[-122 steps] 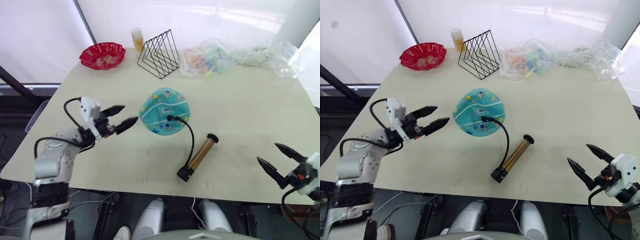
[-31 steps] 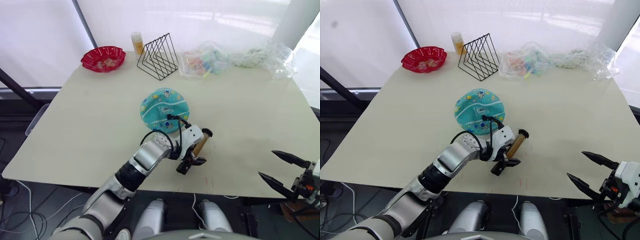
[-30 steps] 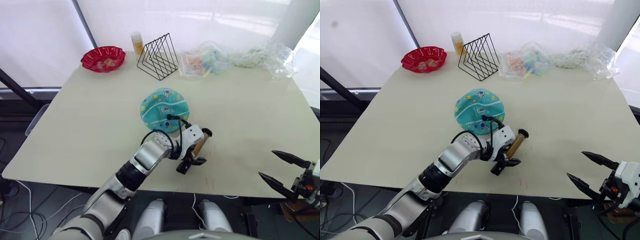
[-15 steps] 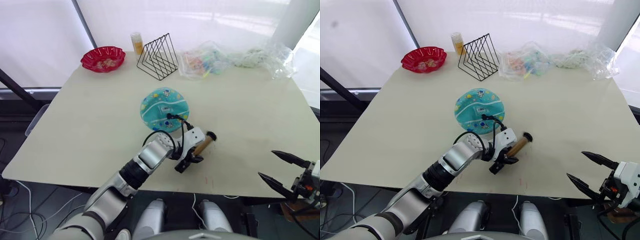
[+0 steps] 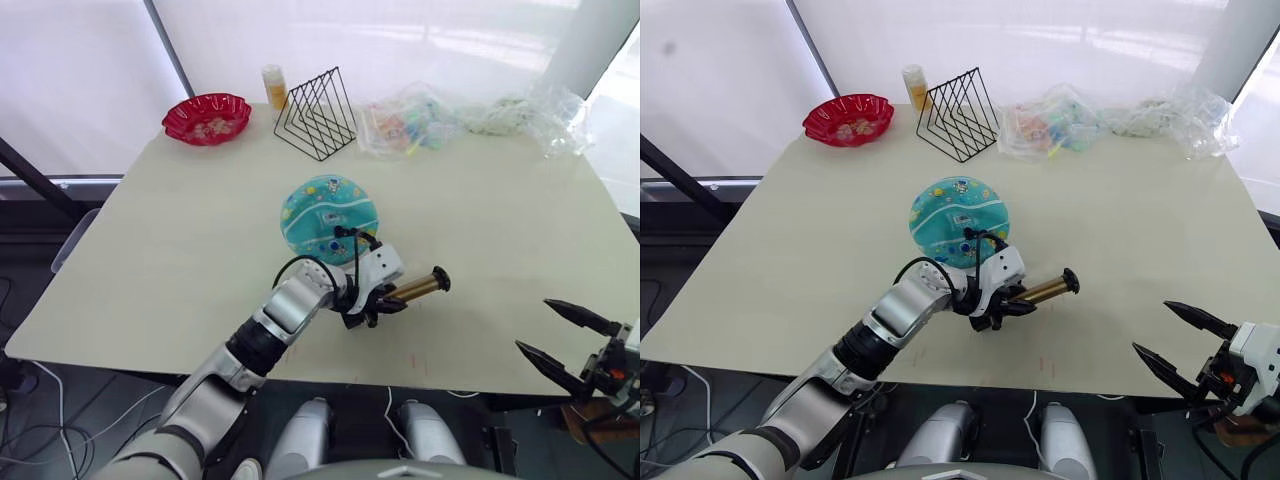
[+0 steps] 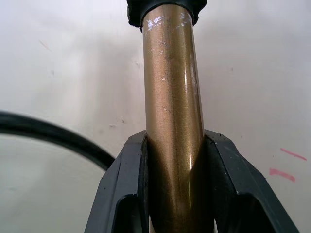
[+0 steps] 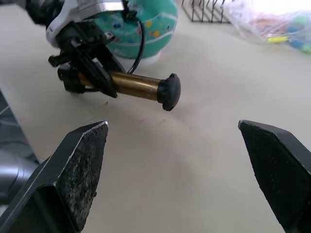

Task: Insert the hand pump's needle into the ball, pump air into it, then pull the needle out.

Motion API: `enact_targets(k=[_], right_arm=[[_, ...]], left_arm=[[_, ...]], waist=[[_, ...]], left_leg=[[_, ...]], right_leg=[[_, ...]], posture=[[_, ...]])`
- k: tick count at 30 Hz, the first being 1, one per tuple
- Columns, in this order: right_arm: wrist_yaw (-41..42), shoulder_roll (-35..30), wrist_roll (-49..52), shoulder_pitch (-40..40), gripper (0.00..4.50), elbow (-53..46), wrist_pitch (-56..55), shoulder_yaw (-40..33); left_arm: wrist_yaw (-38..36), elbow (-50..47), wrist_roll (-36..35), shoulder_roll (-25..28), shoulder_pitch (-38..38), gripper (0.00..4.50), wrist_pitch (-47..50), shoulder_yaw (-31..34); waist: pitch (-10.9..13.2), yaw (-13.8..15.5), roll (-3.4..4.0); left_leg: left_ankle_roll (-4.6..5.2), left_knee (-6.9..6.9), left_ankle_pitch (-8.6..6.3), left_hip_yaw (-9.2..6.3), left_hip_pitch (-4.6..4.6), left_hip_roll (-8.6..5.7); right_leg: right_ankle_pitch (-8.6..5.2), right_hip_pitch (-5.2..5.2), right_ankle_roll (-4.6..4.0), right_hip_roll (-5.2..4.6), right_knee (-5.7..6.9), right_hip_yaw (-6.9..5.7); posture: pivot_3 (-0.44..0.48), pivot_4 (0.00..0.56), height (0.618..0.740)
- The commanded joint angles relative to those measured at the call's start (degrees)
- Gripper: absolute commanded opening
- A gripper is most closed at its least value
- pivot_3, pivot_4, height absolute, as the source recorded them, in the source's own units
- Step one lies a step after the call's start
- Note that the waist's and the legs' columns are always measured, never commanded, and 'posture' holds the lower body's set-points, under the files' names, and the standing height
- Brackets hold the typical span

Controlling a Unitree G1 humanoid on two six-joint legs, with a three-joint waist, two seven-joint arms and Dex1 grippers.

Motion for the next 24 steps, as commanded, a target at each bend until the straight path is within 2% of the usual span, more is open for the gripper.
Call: enact_targets(k=[1,6,10,12,17,24], right_arm=[[-6.41,1.27,4.75,-2.05,4.5,-5.78,6.01,1.07],[-15.47,3.12,9.82,-5.44,4.5,-10.64,14.36,3.05],[-25.79,6.1,17.35,-11.53,4.5,-13.04,21.98,5.22],[-28.42,7.11,19.63,-13.17,4.5,-13.81,23.82,5.28],[-41.55,9.2,27.41,-19.05,4.5,-15.23,33.45,9.17],[-47.62,10.83,34.27,-21.32,4.5,-15.35,37.28,10.14]], left_arm=[[-2.79,-5.51,-3.91,0.82,1.47,1.05,-3.93,4.94],[-5.19,-6.45,-5.88,2.21,3.94,1.05,-8.12,8.31],[-7.07,-5.4,-7.08,2.52,5.08,1.05,-13.79,11.02],[-7.66,-5.15,-7.44,2.19,5.34,1.05,-14.91,11.49],[-7.94,-3.66,-6.84,1.51,5.75,1.05,-19.15,11.75],[-8.23,-2.31,-6.84,0.64,5.59,1.05,-21.76,11.85]], waist=[[0.0,-0.07,-0.01],[0.0,0.09,0.0],[0.01,0.08,-0.02],[0.01,0.05,-0.02],[0.02,0.0,-0.03],[0.02,-0.12,-0.03]], left_leg=[[0.0,0.0,0.0,0.01,0.0,-0.01],[0.0,0.0,0.0,-0.05,0.0,0.01],[0.01,0.01,0.0,-0.04,-0.03,-0.01],[0.01,0.01,0.0,-0.03,-0.03,-0.01],[0.04,0.01,-0.02,-0.05,-0.06,-0.03],[0.18,0.01,-0.1,0.03,-0.18,-0.04]], right_leg=[[0.0,0.0,0.0,-0.02,0.01,0.0],[0.01,-0.01,-0.02,-0.13,0.01,0.0],[0.02,-0.01,-0.03,-0.06,-0.01,-0.02],[0.02,-0.02,-0.04,-0.07,-0.01,-0.01],[0.02,-0.04,-0.05,-0.04,-0.01,-0.02],[0.03,-0.18,-0.04,0.0,-0.01,0.04]], posture=[[0.0,0.15,0.74],[0.0,0.15,0.74],[0.0,0.15,0.74],[0.0,0.15,0.74],[0.0,0.15,0.74],[0.0,0.15,0.74]])
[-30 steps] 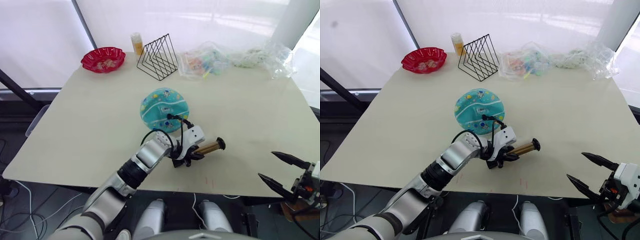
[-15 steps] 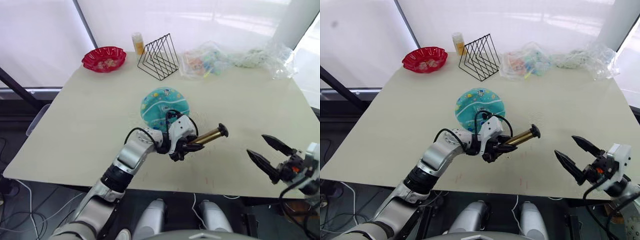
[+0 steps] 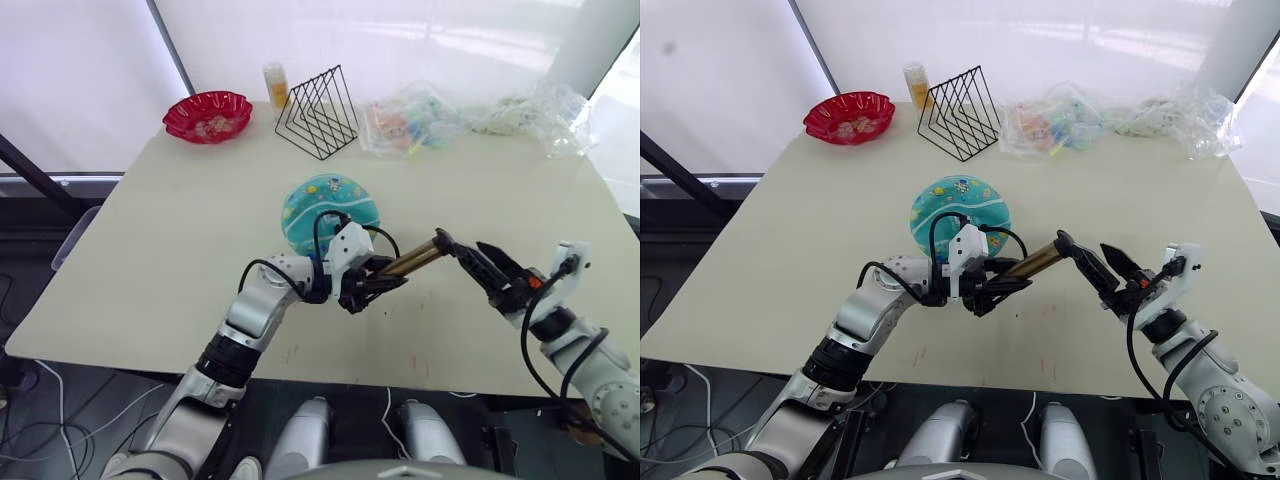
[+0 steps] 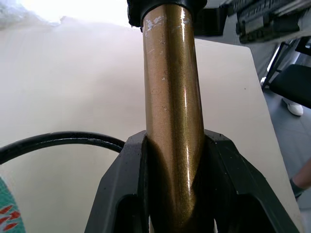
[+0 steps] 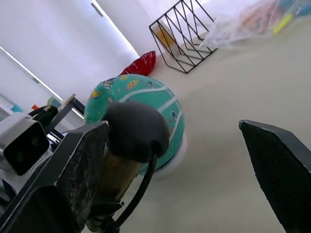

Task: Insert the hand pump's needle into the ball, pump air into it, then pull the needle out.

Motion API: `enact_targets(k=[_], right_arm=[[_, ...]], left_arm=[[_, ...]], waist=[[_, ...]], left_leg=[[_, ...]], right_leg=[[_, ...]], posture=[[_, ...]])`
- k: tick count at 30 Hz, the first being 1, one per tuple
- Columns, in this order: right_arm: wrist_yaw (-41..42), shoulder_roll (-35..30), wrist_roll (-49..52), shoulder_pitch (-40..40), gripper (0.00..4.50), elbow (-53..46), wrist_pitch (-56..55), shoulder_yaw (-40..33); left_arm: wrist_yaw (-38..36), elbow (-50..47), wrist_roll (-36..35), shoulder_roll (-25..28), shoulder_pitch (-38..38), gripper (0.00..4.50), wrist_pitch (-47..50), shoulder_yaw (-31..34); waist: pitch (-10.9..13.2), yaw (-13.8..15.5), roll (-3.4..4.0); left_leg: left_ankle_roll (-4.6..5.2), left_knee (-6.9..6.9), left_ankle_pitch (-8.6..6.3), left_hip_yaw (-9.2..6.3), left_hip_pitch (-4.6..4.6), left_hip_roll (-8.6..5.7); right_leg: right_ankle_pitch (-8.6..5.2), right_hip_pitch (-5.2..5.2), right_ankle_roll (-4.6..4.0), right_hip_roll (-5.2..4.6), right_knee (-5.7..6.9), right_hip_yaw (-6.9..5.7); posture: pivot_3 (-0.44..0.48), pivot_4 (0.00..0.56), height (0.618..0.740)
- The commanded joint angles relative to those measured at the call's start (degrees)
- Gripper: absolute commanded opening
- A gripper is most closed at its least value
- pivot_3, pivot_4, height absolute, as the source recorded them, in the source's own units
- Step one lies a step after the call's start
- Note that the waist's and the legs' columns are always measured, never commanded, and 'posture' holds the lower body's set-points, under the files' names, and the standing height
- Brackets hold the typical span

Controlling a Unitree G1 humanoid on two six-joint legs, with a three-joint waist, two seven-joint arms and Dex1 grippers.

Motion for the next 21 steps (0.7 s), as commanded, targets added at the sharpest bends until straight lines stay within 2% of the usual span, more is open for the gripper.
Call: enact_targets(k=[1,8,21], right_arm=[[-2.85,1.26,4.9,-1.43,4.5,-2.2,0.9,-0.27],[-7.66,4.72,7.82,-3.71,4.5,-2.66,0.69,1.65],[-9.57,7.14,6.62,-4.46,4.5,-3.65,-0.77,4.19]], left_arm=[[-0.53,-0.76,-0.57,-0.65,-0.4,1.05,-2.43,0.94],[-1.23,-0.1,-0.28,-1.13,-0.42,1.05,-3.88,0.51],[-2.4,0.08,0.47,-1.13,0.05,1.05,-4.3,-0.64]], waist=[[0.0,-0.16,0.0],[0.0,-1.63,0.0],[0.0,-4.64,0.0]], left_leg=[[0.01,0.0,-0.01,0.03,0.0,0.0],[0.04,0.0,-0.02,0.22,-0.14,0.02],[0.42,0.01,-0.25,0.99,0.07,0.04]], right_leg=[[0.0,-0.02,0.0,0.0,0.0,0.02],[0.01,-0.33,0.01,0.06,0.08,0.24],[0.12,-0.41,0.22,0.09,0.06,1.01]], posture=[[0.0,0.15,0.74],[0.0,0.15,0.74],[0.0,0.15,0.74]])
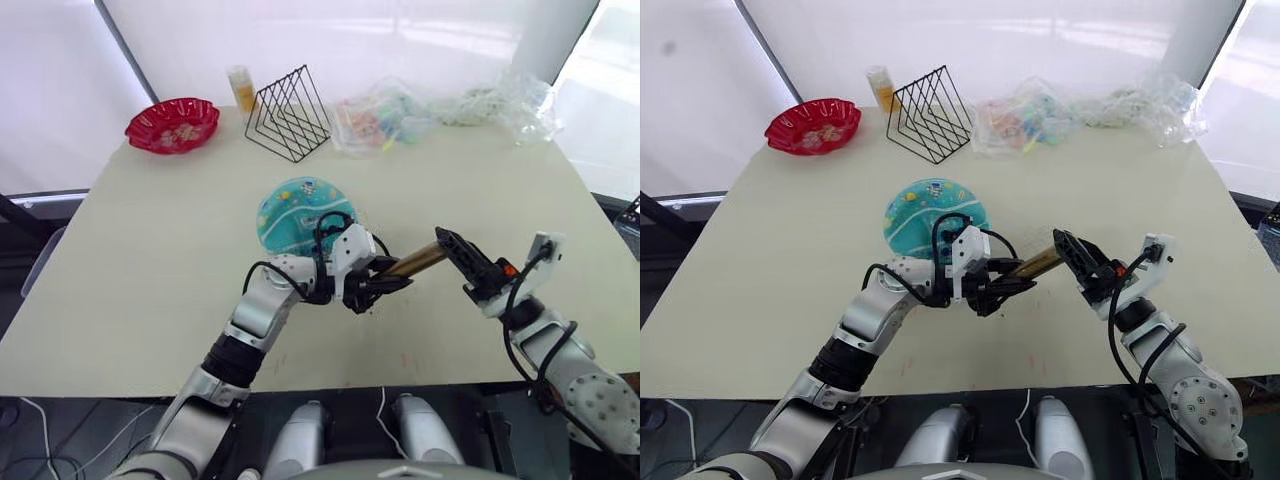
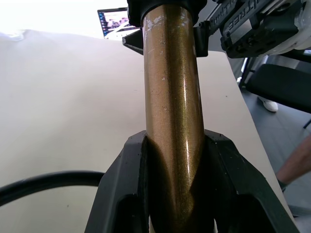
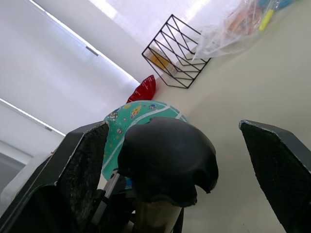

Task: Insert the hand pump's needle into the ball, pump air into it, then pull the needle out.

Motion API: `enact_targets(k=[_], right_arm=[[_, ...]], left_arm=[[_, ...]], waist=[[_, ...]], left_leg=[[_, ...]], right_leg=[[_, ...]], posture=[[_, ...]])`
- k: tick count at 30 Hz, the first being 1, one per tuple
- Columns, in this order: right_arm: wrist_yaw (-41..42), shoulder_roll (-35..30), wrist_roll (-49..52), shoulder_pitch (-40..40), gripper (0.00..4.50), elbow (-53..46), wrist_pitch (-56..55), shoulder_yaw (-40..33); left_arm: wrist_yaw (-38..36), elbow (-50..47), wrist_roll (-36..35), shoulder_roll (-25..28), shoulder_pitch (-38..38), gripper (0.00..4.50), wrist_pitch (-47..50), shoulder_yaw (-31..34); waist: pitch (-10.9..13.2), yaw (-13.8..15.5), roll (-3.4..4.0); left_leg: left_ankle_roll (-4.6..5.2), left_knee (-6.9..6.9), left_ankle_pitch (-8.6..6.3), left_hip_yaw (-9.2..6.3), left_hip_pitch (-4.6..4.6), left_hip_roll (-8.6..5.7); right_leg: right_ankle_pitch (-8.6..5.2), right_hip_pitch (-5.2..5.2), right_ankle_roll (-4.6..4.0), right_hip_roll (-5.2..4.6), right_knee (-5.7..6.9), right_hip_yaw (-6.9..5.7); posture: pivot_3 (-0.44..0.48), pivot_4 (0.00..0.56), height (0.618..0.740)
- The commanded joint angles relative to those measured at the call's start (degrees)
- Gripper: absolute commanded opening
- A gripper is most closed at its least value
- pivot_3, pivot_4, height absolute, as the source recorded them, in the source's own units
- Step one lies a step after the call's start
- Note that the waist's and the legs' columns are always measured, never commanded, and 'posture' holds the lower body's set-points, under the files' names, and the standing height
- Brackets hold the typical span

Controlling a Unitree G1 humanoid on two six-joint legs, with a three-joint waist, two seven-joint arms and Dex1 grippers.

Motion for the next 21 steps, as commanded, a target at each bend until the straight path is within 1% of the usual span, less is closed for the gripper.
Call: enact_targets(k=[1,7,9,12,21], right_arm=[[0.16,0.48,0.23,-0.88,4.5,-2.76,-1.3,0.12],[0.24,1.06,-0.15,-1.62,4.5,-2.71,-1.77,0.54],[0.28,1.23,-0.16,-1.99,4.5,-2.77,-1.78,0.81],[0.36,1.34,-0.28,-2.32,4.5,-2.83,-1.77,1.21],[0.21,2.07,-0.96,-2.71,4.5,-3.02,-2.26,2.05]], left_arm=[[-0.57,-1.2,0.14,-0.03,0.06,1.05,-1.42,-0.17],[-0.67,-0.98,0.44,-0.17,0.11,1.05,-1.5,-0.34],[-0.63,-0.99,0.58,-0.27,0.18,1.05,-1.44,-0.4],[-0.44,-0.96,0.71,-0.39,0.23,1.05,-1.29,-0.41],[0.23,-1.06,0.78,-0.89,0.52,1.05,-0.92,-0.62]], waist=[[0.0,-0.17,0.0],[0.01,-0.4,-0.01],[0.01,-0.41,-0.02],[0.01,-0.31,-0.03],[0.01,0.39,-0.03]], left_leg=[[0.03,0.0,-0.02,0.13,0.04,0.01],[0.36,0.21,-0.22,0.71,0.1,0.03],[0.63,0.42,-0.39,1.13,0.08,0.04],[0.7,0.51,-0.44,1.36,0.0,0.03],[0.72,0.52,-0.44,1.36,-0.25,0.03]], right_leg=[[0.02,0.0,0.03,0.01,0.0,0.13],[0.17,-0.05,0.3,0.03,-0.07,0.67],[0.29,-0.11,0.52,0.03,-0.13,1.08],[0.37,-0.25,0.66,0.03,-0.13,1.35],[0.39,-0.53,0.67,0.02,-0.08,1.38]], posture=[[0.0,0.15,0.74],[0.0,0.15,0.74],[0.0,0.15,0.74],[0.0,0.15,0.74],[0.0,0.15,0.74]])
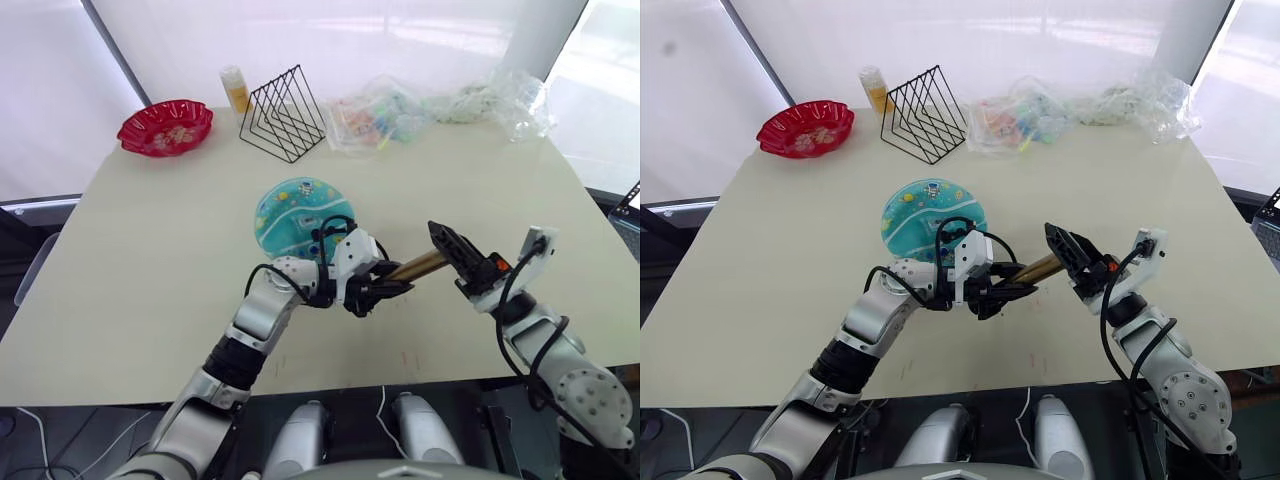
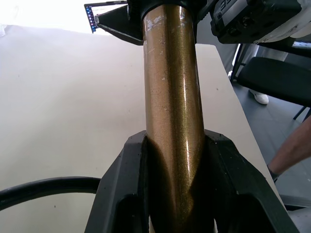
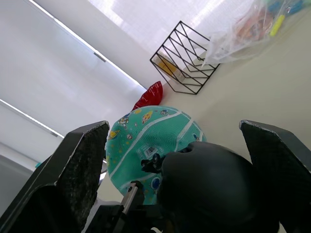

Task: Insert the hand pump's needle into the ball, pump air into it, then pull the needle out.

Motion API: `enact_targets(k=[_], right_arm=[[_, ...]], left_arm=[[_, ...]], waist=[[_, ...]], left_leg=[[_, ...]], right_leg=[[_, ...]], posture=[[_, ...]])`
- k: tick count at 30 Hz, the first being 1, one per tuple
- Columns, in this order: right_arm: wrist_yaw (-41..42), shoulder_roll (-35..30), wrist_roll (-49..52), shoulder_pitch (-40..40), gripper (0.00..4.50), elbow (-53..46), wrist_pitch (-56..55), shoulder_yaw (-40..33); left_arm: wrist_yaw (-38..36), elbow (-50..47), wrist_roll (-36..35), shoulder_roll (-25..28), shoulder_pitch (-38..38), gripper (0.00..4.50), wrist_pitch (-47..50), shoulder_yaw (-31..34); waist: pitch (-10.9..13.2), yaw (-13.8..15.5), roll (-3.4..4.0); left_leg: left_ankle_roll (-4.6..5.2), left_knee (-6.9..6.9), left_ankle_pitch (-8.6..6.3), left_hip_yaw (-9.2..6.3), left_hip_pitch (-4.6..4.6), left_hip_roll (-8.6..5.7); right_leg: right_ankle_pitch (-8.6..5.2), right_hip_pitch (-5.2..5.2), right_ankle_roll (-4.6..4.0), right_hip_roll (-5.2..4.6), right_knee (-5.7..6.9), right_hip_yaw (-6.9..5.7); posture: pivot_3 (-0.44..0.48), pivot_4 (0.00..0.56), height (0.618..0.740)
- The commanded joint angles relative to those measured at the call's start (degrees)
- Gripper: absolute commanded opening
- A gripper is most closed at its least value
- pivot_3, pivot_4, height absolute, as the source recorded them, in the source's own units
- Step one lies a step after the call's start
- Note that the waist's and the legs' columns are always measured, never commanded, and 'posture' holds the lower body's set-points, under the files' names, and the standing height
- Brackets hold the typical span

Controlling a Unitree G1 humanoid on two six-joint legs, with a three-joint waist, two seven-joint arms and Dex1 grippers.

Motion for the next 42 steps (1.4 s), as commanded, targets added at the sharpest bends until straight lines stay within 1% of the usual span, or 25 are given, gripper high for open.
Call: enact_targets(k=[1,8,9,10,11,12,14,15,16,23,30,31,32,33,34,37,38,42], right_arm=[[0.47,0.25,0.08,-0.94,4.5,-2.85,-1.26,0.04],[0.64,0.61,-0.64,-1.16,4.5,-2.77,-1.57,0.16],[0.68,0.65,-0.76,-1.19,3.98,-2.74,-1.57,0.19],[0.73,0.7,-0.89,-1.21,3.69,-2.72,-1.57,0.23],[0.76,0.79,-1.05,-1.22,3.23,-2.7,-1.64,0.28],[0.75,0.88,-1.17,-1.22,2.67,-2.68,-1.72,0.32],[0.83,0.95,-1.44,-1.19,2.09,-2.64,-1.79,0.42],[0.85,1.0,-1.53,-1.18,1.87,-2.61,-1.8,0.43],[0.85,1.08,-1.66,-1.17,1.78,-2.57,-1.81,0.43],[1.2,1.67,-2.68,-1.35,1.77,-2.17,-1.82,0.55],[1.64,1.72,-3.34,-1.41,1.77,-2.15,-2.05,0.28],[1.77,1.65,-3.49,-1.37,1.77,-2.19,-2.12,0.22],[1.88,1.62,-3.6,-1.34,1.77,-2.22,-2.16,0.19],[1.98,1.52,-3.78,-1.3,1.77,-2.26,-2.18,0.16],[2.09,1.45,-3.94,-1.27,1.77,-2.31,-2.21,0.15],[2.63,0.93,-5.14,-1.21,1.77,-2.62,-2.24,0.34],[2.88,0.68,-5.59,-1.2,1.77,-2.77,-2.23,0.45],[4.38,-0.74,-7.92,-1.33,1.77,-3.14,-2.11,0.93]], left_arm=[[0.17,-1.12,-0.17,-0.47,-0.15,1.05,-0.48,0.08],[0.43,-1.18,-0.04,-0.67,0.03,1.05,-0.13,-0.17],[0.44,-1.17,-0.04,-0.69,0.02,1.05,-0.1,-0.19],[0.45,-1.15,-0.02,-0.7,0.03,1.05,-0.09,-0.21],[0.46,-1.13,-0.01,-0.71,0.05,1.05,-0.07,-0.23],[0.44,-1.11,0.02,-0.69,0.1,1.05,-0.1,-0.27],[0.45,-1.08,0.03,-0.71,0.17,1.05,-0.12,-0.27],[0.46,-1.07,0.04,-0.71,0.19,1.05,-0.1,-0.27],[0.45,-1.09,0.04,-0.71,0.21,1.05,-0.1,-0.28],[0.41,-0.87,0.08,-0.58,0.32,1.05,-0.22,-0.21],[-0.01,-1.61,-1.63,-0.24,0.36,1.05,1.81,0.73],[-0.13,-1.67,-2.01,-0.08,0.21,2.06,2.13,0.98],[-0.21,-1.72,-2.27,0.03,0.1,2.35,2.39,1.14],[-0.23,-1.79,-2.39,0.12,0.0,2.99,2.57,1.27],[-0.2,-1.85,-2.42,0.2,-0.08,3.28,2.62,1.39],[-1.04,-2.59,-3.24,1.12,-0.17,4.34,2.97,2.25],[-1.57,-3.0,-3.76,1.68,-0.17,4.43,3.16,2.75],[-3.11,-3.81,-5.42,3.71,-0.11,4.43,3.71,4.33]], waist=[[0.0,0.3,-0.01],[0.0,1.45,-0.01],[-0.01,1.55,-0.01],[-0.01,1.6,-0.01],[-0.01,1.67,-0.01],[-0.01,1.7,-0.01],[-0.01,1.71,-0.01],[-0.01,1.69,-0.01],[-0.01,1.68,-0.01],[-0.01,1.68,-0.01],[-0.01,1.67,-0.01],[-0.01,1.64,-0.01],[-0.01,1.61,-0.01],[-0.01,1.62,-0.01],[-0.01,1.63,-0.01],[-0.01,1.62,-0.01],[-0.01,1.57,-0.01],[-0.01,1.56,0.0]], left_leg=[[0.0,0.0,0.0,0.0,-0.02,0.0],[-0.01,0.08,0.01,-0.08,-0.36,-0.01],[-0.01,0.09,0.01,-0.1,-0.39,-0.01],[-0.01,0.1,0.01,-0.11,-0.41,-0.01],[-0.01,0.1,0.01,-0.12,-0.41,-0.01],[-0.01,0.11,0.01,-0.13,-0.43,-0.01],[-0.02,0.11,0.01,-0.16,-0.43,-0.01],[-0.02,0.12,0.01,-0.16,-0.43,-0.01],[-0.02,0.12,0.02,-0.18,-0.43,-0.01],[-0.04,0.16,0.03,-0.2,-0.43,-0.01],[-0.04,0.16,0.03,-0.21,-0.43,-0.01],[-0.04,0.17,0.03,-0.2,-0.43,-0.01],[-0.04,0.17,0.03,-0.2,-0.43,-0.01],[-0.04,0.17,0.03,-0.21,-0.43,-0.01],[-0.04,0.17,0.03,-0.22,-0.43,-0.01],[-0.04,0.17,0.04,-0.21,-0.43,-0.01],[-0.05,0.18,0.04,-0.21,-0.43,-0.01],[-0.05,0.18,0.04,-0.23,-0.43,-0.01]], right_leg=[[0.0,-0.03,0.0,-0.01,0.0,0.0],[0.01,-0.33,-0.02,-0.01,0.09,-0.11],[0.01,-0.33,-0.02,-0.01,0.08,-0.14],[0.02,-0.33,-0.02,-0.02,0.08,-0.17],[0.02,-0.33,-0.02,-0.02,0.09,-0.18],[0.03,-0.33,-0.02,-0.02,0.09,-0.21],[0.06,-0.32,-0.03,-0.02,0.1,-0.23],[0.06,-0.32,-0.04,-0.02,0.11,-0.25],[0.08,-0.32,-0.05,-0.01,0.12,-0.26],[0.11,-0.32,-0.06,0.0,0.15,-0.28],[0.11,-0.32,-0.06,0.0,0.15,-0.28],[0.11,-0.32,-0.07,0.0,0.15,-0.28],[0.11,-0.32,-0.07,0.0,0.16,-0.28],[0.11,-0.32,-0.07,0.0,0.17,-0.29],[0.11,-0.32,-0.07,0.0,0.17,-0.29],[0.11,-0.32,-0.07,0.0,0.17,-0.29],[0.11,-0.32,-0.07,0.0,0.17,-0.29],[0.12,-0.32,-0.07,0.01,0.18,-0.3]], posture=[[0.0,0.15,0.74],[0.0,0.15,0.74],[0.0,0.15,0.74],[0.0,0.15,0.74],[0.0,0.15,0.74],[0.0,0.15,0.74],[0.0,0.15,0.74],[0.0,0.15,0.74],[0.0,0.15,0.74],[0.0,0.15,0.74],[0.0,0.15,0.74],[0.0,0.15,0.74],[0.0,0.15,0.74],[0.0,0.15,0.74],[0.0,0.15,0.74],[0.0,0.15,0.74],[0.0,0.15,0.74],[0.0,0.15,0.74]])
